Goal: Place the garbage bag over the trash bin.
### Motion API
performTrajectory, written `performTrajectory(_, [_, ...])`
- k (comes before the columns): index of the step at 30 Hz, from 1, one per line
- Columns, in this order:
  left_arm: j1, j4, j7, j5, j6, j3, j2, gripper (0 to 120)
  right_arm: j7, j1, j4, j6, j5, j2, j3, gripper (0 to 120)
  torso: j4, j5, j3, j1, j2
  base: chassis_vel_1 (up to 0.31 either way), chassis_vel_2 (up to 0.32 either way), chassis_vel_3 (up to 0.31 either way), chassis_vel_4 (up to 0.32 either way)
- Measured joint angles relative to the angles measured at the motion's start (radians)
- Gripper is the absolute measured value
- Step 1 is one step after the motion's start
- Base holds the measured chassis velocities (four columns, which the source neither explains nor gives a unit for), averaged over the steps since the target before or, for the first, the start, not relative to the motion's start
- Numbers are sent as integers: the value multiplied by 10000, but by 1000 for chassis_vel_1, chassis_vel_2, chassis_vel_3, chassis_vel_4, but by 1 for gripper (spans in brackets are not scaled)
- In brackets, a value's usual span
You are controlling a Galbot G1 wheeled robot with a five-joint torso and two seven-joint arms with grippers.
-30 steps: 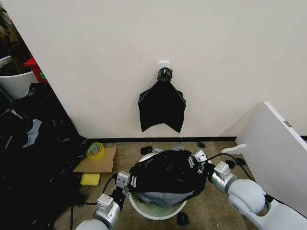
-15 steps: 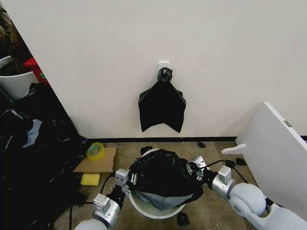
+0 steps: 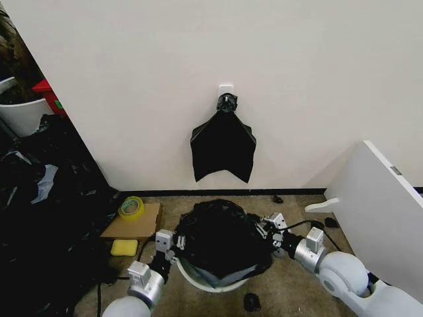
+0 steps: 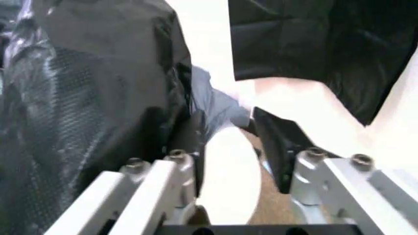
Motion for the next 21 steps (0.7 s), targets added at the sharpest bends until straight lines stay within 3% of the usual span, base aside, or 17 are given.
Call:
performTrajectory(2, [-23,42,-65,-95,57,-36,1,0,61,-5,50,-42,136,2,28,36,1,0,0,0,0,0,0,0,0])
performTrajectory(6, [-43,138,-219,-361,182,-119,0,0,219,-12,179,-298,665,11,99,55,1,-3,0,0,0,0,0,0,0])
performTrajectory(12, [-45,183,-237,-414,186,-158,-3,0,252,-15,172,-530,1063,13,174,69,1,-2,0,0,0,0,0,0,0])
performTrajectory(15, [-52,244,-300,-417,191,-222,-7,0,329,53,26,-755,2140,59,379,87,0,-2,0,0,0,0,0,0,0])
performTrajectory(16, [-52,244,-300,-417,191,-222,-7,0,329,53,26,-755,2140,59,379,87,0,-2,0,0,0,0,0,0,0])
performTrajectory(21, [-41,254,-279,-337,190,-207,4,0,1547,168,36,-808,2490,312,514,100,1,-6,0,0,0,0,0,0,0])
